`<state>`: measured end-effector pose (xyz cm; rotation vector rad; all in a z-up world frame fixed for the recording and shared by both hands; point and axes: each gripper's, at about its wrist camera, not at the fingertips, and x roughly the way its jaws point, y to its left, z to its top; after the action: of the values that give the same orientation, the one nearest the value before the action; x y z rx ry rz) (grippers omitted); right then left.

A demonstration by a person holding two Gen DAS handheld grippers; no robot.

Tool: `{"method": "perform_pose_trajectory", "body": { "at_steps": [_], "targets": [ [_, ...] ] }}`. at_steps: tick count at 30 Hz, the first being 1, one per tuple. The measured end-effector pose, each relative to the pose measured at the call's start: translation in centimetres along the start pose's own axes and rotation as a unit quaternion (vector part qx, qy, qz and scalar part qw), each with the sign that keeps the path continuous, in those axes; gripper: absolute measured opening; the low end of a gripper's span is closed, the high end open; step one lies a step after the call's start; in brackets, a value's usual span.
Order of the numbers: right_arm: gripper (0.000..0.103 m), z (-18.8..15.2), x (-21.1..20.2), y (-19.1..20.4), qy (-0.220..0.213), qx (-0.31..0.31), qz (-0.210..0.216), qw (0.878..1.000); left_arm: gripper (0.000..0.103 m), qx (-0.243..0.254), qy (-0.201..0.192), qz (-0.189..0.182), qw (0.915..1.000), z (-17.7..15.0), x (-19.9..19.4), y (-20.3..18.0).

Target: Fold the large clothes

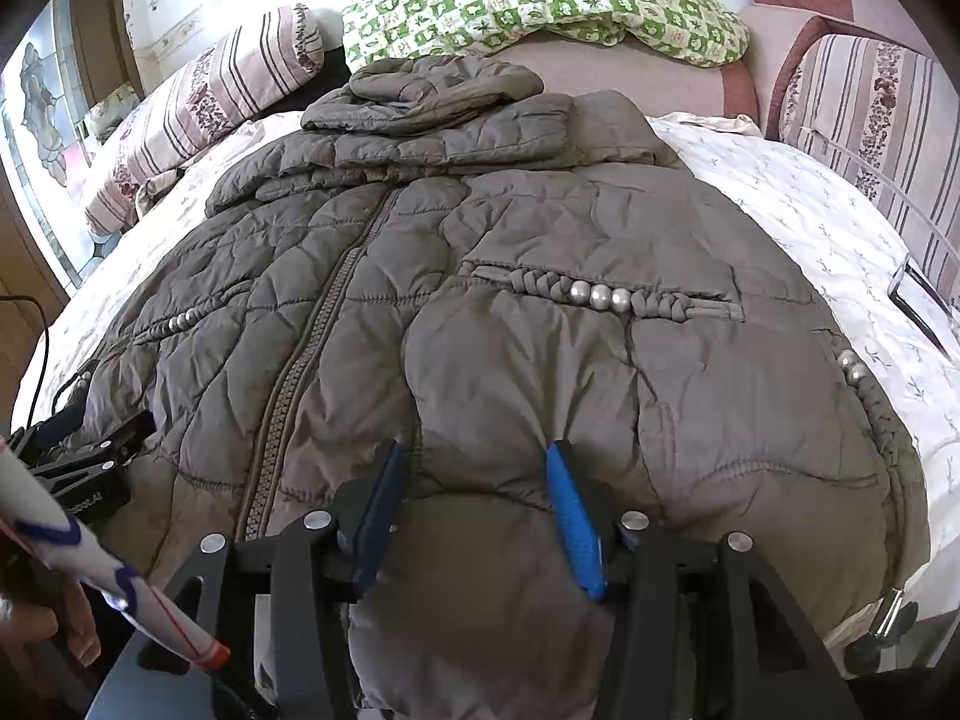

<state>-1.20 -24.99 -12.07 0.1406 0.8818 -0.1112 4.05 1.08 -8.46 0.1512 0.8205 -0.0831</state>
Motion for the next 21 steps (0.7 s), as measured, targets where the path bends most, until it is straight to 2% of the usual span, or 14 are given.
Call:
{"method": "perform_pose_trajectory", "body": {
  "at_steps": [6, 11, 14, 17, 21],
  "targets": [
    [0.056, 0.4, -0.1, -0.6, 0.011, 0.001, 0.02, 1.0, 0.098, 0.0, 0.001, -0.003, 1.0, 0.0, -0.1, 0.1],
    [0.056, 1.3, -1.6, -3.0, 0.012, 0.049, 0.066, 0.997, 0.098, -0.017, 0.009, -0.031, 0.9993, 0.3, -1.3, 1.2],
    [0.056, 1.6, -3.5, -5.6, -0.009, 0.084, 0.068, 0.994, 0.098, -0.049, 0.004, -0.055, 0.9973, 0.2, -3.0, 3.3],
    [0.056, 1.5, -5.3, -8.5, -0.026, 0.11, 0.05, 0.992, 0.098, -0.086, -0.007, -0.048, 0.9951, 0.4, -4.5, 6.4],
    [0.056, 0.9, -7.4, -12.7, -0.047, 0.151, 0.033, 0.987, 0.098, -0.176, 0.006, -0.056, 0.9827, 0.7, -4.9, 12.3]
  ]
}}
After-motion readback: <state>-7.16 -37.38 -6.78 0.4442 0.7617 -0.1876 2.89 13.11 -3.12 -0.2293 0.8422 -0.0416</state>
